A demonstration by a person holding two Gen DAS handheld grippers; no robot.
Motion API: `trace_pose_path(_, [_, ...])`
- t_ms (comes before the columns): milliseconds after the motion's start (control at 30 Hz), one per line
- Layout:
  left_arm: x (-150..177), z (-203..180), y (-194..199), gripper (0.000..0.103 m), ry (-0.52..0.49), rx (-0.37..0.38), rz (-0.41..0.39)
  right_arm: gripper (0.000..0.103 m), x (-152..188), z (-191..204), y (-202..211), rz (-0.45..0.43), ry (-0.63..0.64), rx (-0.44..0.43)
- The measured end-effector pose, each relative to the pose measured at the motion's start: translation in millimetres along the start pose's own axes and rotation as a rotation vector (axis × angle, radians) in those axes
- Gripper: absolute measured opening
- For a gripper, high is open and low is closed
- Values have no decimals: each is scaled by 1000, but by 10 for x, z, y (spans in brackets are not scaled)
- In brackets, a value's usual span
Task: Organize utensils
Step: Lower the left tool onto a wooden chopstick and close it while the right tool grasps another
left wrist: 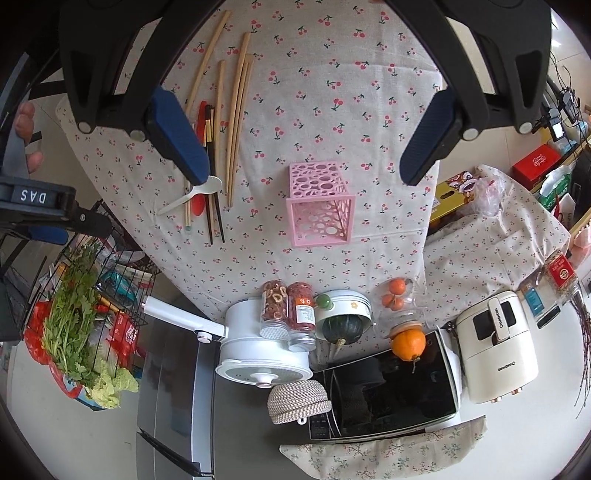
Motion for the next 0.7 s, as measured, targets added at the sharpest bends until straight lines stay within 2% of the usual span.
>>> trace_pose_path(133, [11, -197, -214, 102, -38, 62, 114, 103, -9, -198, -223, 78, -27, 15])
trace_pose_path(300, [106, -374, -538, 102, -39, 95, 254, 103, 44, -358, -465, 177, -65, -13])
trace_pose_path(400, [190, -472, -726, 102, -49, 127, 300, 103, 80, -427, -550, 204, -66, 6])
trace_pose_path(467, [260, -521, -881, 92, -52, 154, 343, 103, 107, -456, -588, 219, -62, 18])
trace_pose_path(533, [357, -536, -1062, 71, -18, 203, 404, 103, 134, -459, -639, 238, -55, 22])
trace_pose_path(567, [406, -538, -1153, 66, 2, 223, 432, 103, 152, -457, -663, 248, -51, 21])
trace_pose_path(633, [482, -562, -1309, 47, 34, 254, 473, 103, 192, -434, -701, 266, -42, 13])
trace_pose_path(700, [525, -586, -1439, 39, 47, 267, 491, 103, 222, -409, -735, 282, -33, 5])
Point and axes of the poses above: each gripper's, at about its wrist camera, not at the fingertips, and y roughly against the way its jaws point, z to its left, x to its underside, the point moved 8 cm from there along -y, roughly the way its jaws point, and after that the axes turned 7 degrees about z, right-handed, at the moved point
